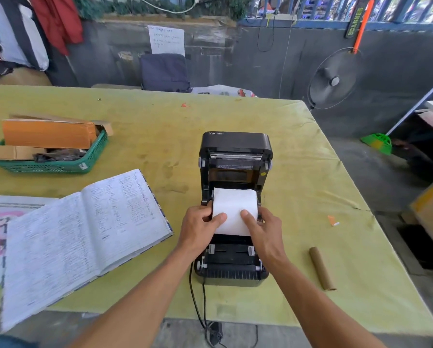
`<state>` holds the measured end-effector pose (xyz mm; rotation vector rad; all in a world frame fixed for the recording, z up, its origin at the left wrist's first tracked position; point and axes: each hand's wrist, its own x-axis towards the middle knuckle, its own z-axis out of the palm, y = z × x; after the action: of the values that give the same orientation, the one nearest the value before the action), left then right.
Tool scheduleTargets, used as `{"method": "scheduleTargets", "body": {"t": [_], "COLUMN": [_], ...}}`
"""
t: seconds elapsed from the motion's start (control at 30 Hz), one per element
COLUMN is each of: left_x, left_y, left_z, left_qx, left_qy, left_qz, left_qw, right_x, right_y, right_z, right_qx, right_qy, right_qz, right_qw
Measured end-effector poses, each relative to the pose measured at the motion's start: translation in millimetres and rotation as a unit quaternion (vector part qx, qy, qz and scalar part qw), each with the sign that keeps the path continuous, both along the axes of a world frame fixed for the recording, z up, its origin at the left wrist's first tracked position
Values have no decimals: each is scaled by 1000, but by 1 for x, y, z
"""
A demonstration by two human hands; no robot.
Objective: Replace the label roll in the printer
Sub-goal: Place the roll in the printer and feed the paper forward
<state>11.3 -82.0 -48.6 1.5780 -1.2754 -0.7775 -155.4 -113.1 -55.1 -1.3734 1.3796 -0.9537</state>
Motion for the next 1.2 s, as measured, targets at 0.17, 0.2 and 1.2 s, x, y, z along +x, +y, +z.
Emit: {"method": "scheduleTargets", "body": {"t": [0.17,0.2,1.2], "left_x": [3,3,4], "left_y": [-5,-6,-13], "left_z": [-4,-4,-11], "left_qx": [7,6,94], "left_qy": [10,13,-68], "left_qz": [-1,1,27], "left_qw": [1000,1000,993], "right_x": [3,2,6], "right_y": [-6,-7,-14], "right_z": [-7,-8,-15], "right_qx": [1,1,-12], "right_qy": [-8,-8,165], "right_qz": [7,6,13], "right_qw": [1000,1000,986]}}
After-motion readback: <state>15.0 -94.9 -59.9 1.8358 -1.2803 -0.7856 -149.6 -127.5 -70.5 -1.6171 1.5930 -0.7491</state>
